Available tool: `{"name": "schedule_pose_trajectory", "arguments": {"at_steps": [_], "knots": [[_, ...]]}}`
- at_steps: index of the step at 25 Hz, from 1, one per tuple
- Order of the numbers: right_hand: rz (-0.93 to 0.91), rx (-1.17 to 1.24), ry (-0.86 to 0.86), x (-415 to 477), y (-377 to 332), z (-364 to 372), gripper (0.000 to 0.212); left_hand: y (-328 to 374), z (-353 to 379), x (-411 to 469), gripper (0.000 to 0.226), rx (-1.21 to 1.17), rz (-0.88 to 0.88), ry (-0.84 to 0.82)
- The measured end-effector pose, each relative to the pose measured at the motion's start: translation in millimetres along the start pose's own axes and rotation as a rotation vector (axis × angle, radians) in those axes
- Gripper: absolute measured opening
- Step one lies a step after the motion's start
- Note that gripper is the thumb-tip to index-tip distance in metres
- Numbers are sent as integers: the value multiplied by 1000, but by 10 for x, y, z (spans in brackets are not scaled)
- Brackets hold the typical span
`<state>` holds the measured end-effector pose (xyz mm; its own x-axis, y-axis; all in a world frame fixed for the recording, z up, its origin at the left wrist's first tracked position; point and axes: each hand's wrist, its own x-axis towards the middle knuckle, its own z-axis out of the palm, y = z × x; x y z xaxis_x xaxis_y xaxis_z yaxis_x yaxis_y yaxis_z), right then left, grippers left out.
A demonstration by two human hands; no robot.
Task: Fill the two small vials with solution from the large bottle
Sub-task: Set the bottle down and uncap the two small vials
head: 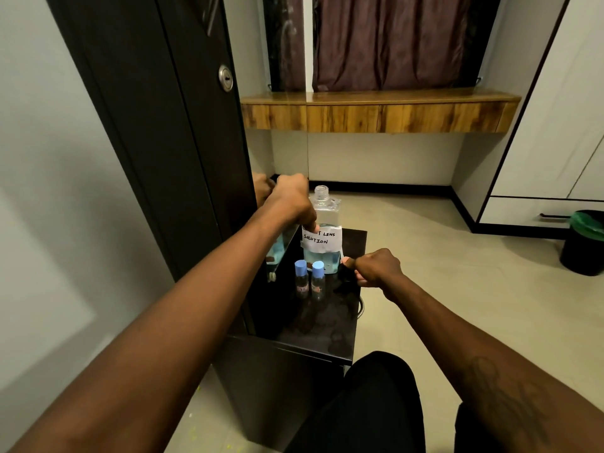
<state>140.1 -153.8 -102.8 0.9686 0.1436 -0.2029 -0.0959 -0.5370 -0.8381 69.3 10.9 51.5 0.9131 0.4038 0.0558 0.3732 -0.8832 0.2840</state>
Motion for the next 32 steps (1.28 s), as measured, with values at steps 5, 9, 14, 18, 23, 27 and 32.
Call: {"name": "schedule_pose_trajectory", "arguments": {"at_steps": [5,9,14,18,23,27,32], "knots": [[-223,-71,57,-158,-139,-174,21,-80,43,-282,88,-14,-28,41],[-432,-141,13,-375,-405,-261,20,-205,133,-535,79,-57,-27,53],[-681,-353,-124,-545,-538,-95,43,-416,354,-815,66,-87,-2,23],[-711,-435,-156,-531,-500,64,53,-488,550,-884,75,-118,-11,52],[-722,-451,-169,-516,-409,110,35,-502,698,-929,63,-147,-29,28],[-755,-462,-152,-566,-458,-29,19,-436,654,-930,55,-174,-16,69],[-778,-327,-115,-761,-723,-597,19,-195,422,-993,78,-348,164,138]]}}
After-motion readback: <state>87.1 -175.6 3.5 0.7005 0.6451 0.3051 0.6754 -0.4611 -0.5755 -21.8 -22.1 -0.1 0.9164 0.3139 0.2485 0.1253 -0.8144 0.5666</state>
